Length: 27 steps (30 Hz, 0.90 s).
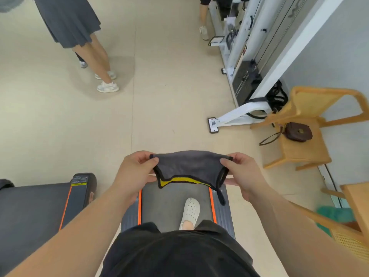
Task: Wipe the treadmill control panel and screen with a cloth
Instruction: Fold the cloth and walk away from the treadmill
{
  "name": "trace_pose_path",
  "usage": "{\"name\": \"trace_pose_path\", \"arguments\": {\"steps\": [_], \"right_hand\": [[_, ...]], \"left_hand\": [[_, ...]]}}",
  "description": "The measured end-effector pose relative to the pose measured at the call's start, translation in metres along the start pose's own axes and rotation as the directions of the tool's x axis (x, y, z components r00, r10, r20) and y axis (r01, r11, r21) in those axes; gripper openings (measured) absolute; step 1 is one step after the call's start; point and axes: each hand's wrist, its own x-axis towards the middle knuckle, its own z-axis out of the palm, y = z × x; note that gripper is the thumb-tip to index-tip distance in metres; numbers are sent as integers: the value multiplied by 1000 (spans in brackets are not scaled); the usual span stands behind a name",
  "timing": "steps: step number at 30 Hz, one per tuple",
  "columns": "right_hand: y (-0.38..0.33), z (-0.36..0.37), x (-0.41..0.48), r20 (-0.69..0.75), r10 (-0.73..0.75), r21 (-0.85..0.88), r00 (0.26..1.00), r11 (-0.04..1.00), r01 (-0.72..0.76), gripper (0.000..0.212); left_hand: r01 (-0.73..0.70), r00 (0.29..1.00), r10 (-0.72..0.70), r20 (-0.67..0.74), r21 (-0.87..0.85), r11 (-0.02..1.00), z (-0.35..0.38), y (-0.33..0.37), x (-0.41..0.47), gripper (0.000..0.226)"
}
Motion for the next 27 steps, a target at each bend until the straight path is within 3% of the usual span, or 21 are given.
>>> {"name": "trace_pose_path", "arguments": {"steps": [5,12,19,24,27], "right_hand": [[-48,3,42,-43,-90,11,995,996,91,9],[-99,32,77,-72,-124,122,990,984,132,5],[-145,43,115,62,-97,265,993,961,78,47],[-149,31,165,-282,-84,149,956,980,130,20],[-143,14,199,-233,-20,178,972,982,63,23]], "left_hand": [[-69,997,66,29,109,992,68,52,40,15],[-156,973,123,194,167,973,123,104,100,19],[-225,928,161,336,163,961,137,151,169,17],[-180,914,90,396,196,964,151,186,221,14],[-241,830,60,554,260,935,166,207,246,16]]}}
